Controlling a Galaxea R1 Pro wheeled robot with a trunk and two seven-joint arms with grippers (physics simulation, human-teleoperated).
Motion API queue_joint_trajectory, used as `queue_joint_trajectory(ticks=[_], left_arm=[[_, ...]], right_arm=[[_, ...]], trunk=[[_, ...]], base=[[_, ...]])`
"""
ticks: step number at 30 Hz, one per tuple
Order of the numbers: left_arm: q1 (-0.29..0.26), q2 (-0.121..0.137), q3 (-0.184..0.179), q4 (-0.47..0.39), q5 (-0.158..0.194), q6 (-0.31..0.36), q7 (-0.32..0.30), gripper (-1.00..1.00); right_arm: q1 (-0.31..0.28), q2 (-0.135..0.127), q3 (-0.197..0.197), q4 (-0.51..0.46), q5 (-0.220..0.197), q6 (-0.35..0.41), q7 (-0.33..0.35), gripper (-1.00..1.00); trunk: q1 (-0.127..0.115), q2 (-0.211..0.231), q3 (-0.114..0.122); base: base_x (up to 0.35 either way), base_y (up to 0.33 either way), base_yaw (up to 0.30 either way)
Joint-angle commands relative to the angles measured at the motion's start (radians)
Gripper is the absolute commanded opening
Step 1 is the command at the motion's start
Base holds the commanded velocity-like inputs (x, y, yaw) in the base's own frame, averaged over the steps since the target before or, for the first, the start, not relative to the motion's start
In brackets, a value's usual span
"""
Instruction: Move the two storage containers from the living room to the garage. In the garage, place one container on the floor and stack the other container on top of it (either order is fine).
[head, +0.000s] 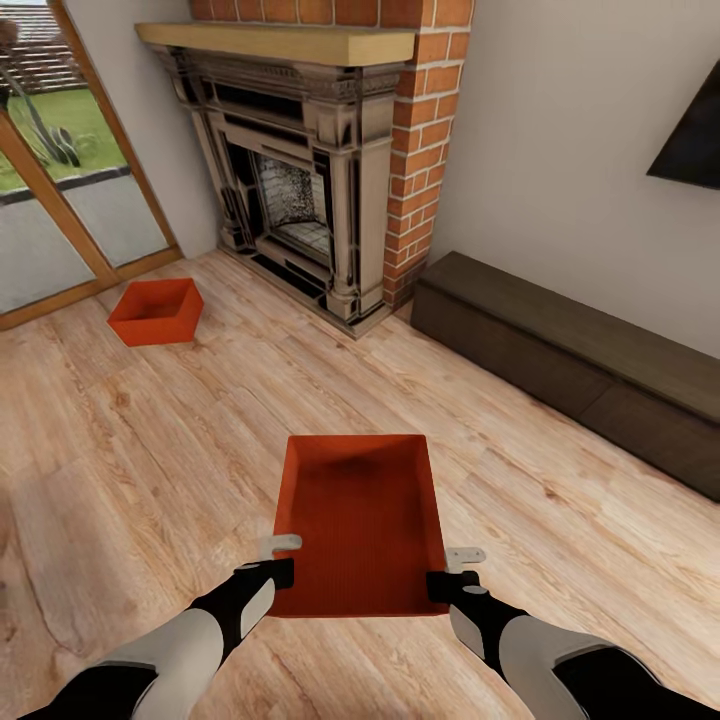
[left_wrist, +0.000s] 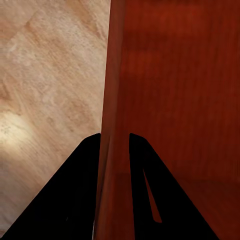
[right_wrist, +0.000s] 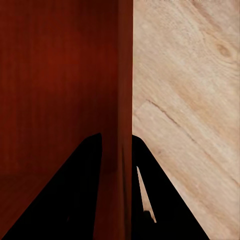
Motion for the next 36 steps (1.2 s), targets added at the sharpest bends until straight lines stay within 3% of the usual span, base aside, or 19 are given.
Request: queue_joint_trajectory(ticks=[1,25,36], left_arm=[[0.0,0.001,0.0,-0.001,-0.003,0.007,0.039,-1.0],[0.0,0.001,0.0,-0.001,-0.003,0.007,0.039,-1.0],[0.0,0.0,0.0,-0.003,-0.003,0.005,0.039,-1.0]], right_arm=[[-0.001,-0.001,-0.001,0.002,-0.017,-0.007,-0.045,-1.0],[-0.001,-0.001,-0.001,0.002,-0.017,-0.007,-0.045,-1.0],[-0.001,0.006,-0.001,0.002,-0.017,-0.007,-0.082,-1.0]], trunk=[[-0.004,0.006,0.002],[-0.096,0.174,0.078],[-0.096,0.174,0.085]], base=[[0.0,0.0,0.0],[0.0,0.0,0.0],[0.0,0.0,0.0]])
